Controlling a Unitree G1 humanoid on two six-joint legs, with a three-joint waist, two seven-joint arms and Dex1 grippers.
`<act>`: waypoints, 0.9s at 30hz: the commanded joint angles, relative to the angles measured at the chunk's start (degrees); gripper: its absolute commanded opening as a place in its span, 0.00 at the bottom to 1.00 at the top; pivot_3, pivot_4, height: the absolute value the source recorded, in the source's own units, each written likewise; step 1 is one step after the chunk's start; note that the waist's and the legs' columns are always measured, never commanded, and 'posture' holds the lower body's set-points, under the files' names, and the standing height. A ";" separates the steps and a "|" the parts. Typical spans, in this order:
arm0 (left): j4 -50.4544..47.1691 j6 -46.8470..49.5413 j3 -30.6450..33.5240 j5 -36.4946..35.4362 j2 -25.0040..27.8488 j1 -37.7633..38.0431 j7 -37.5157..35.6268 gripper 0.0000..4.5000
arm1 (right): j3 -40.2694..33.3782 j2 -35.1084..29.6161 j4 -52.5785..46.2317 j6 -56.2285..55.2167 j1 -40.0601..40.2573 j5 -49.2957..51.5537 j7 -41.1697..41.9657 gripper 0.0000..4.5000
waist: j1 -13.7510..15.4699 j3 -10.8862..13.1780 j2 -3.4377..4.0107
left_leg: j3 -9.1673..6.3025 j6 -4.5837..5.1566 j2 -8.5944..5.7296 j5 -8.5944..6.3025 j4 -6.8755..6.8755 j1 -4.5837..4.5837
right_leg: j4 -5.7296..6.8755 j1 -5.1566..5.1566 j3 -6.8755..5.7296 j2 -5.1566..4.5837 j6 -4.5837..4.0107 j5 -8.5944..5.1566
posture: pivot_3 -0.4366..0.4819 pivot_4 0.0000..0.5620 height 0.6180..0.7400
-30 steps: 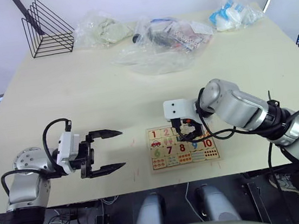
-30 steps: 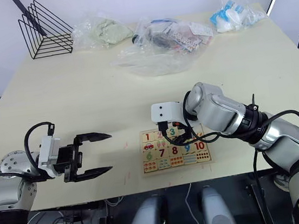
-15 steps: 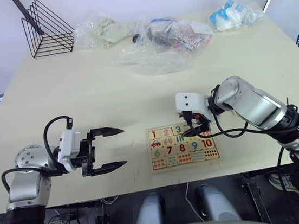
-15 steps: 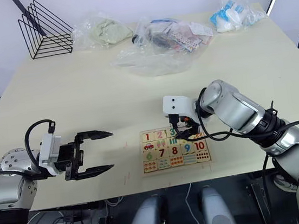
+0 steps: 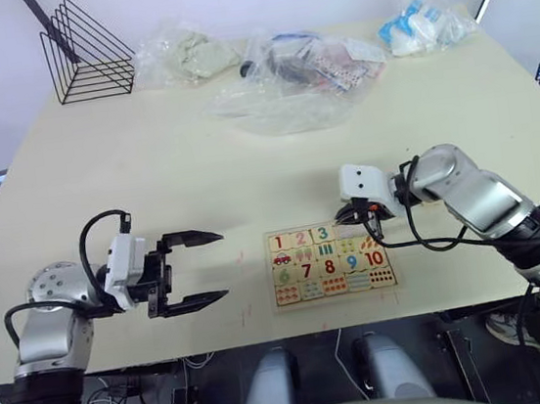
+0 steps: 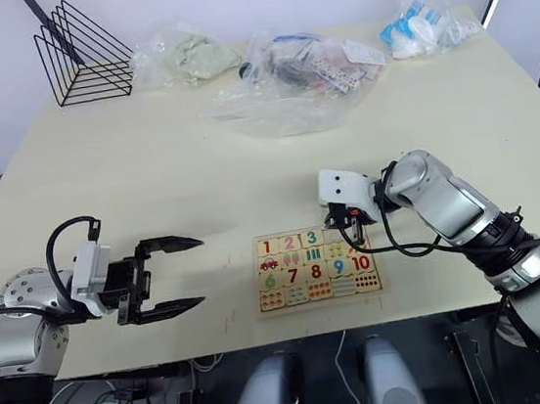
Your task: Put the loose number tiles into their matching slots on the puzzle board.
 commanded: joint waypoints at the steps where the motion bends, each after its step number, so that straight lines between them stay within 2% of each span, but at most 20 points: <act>1: -0.08 -0.88 0.92 -0.21 0.11 -0.81 -0.97 1.00 | -1.29 0.22 -0.36 -2.11 -0.06 -1.05 -0.19 0.05 | 0.00 0.00 0.00 | -0.01 0.00 0.00 0.00 0.00 0.00 | 0.00 0.00 0.00 0.00 0.00 0.00 | 0.48 0.27 1.00; 27: -2.76 1.15 0.44 -0.14 0.25 -1.47 0.73 1.00 | -1.25 2.81 -1.63 -2.30 0.57 -1.53 1.78 0.05 | -0.01 0.00 0.00 | -0.01 0.00 0.00 0.00 0.01 0.01 | 0.01 0.00 0.00 0.01 0.00 0.00 | 0.48 0.27 1.00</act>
